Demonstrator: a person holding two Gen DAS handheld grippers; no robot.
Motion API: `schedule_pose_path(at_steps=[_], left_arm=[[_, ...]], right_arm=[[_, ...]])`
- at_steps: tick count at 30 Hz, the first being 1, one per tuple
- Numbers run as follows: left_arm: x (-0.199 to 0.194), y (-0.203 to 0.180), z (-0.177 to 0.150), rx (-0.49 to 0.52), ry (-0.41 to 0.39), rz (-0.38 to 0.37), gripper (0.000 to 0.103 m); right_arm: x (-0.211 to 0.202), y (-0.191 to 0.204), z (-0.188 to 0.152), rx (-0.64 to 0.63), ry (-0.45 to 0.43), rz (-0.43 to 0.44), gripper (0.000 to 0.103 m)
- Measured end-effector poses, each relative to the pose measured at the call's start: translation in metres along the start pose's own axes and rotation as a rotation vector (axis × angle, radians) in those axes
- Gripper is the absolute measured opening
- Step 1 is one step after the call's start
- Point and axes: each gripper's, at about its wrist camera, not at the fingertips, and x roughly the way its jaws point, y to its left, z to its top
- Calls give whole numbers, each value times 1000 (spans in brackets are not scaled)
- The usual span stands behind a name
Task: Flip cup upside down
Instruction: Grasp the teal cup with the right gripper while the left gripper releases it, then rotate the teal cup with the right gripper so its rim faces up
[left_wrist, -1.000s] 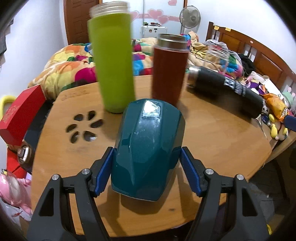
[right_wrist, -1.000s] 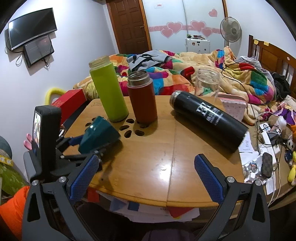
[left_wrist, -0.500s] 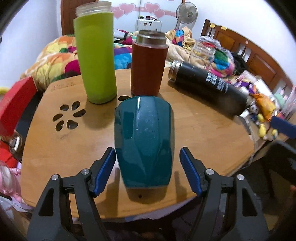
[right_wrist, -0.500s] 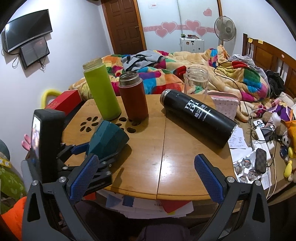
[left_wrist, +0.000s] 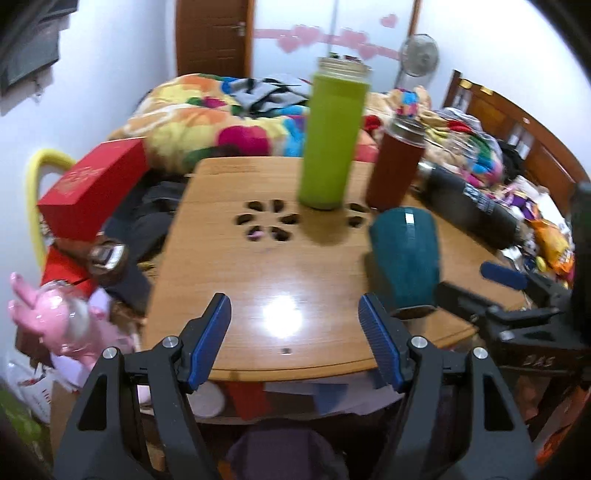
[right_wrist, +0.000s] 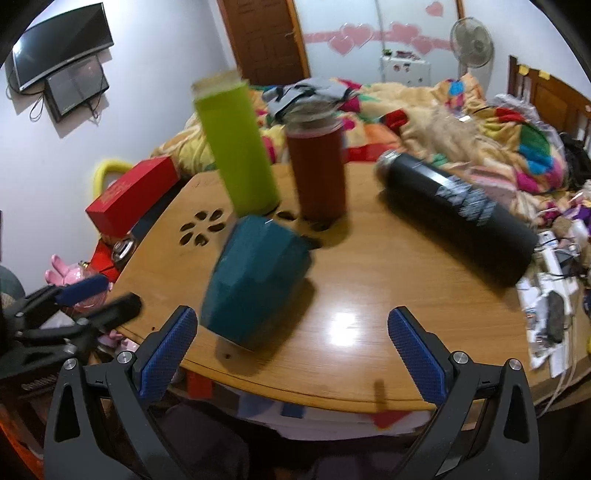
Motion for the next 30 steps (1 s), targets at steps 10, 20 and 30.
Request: schedule_pose_path(at_steps=[10, 20, 30], left_arm=[[2, 0, 17, -1, -36, -25, 62], [24, -65, 35, 83, -11, -195, 30], [38, -91, 37, 89, 20, -264, 20]], right_arm=[[58, 27, -9, 0, 86, 11, 69], [39, 16, -21, -51, 29, 17, 53], [20, 6, -30, -99, -5, 42, 52]])
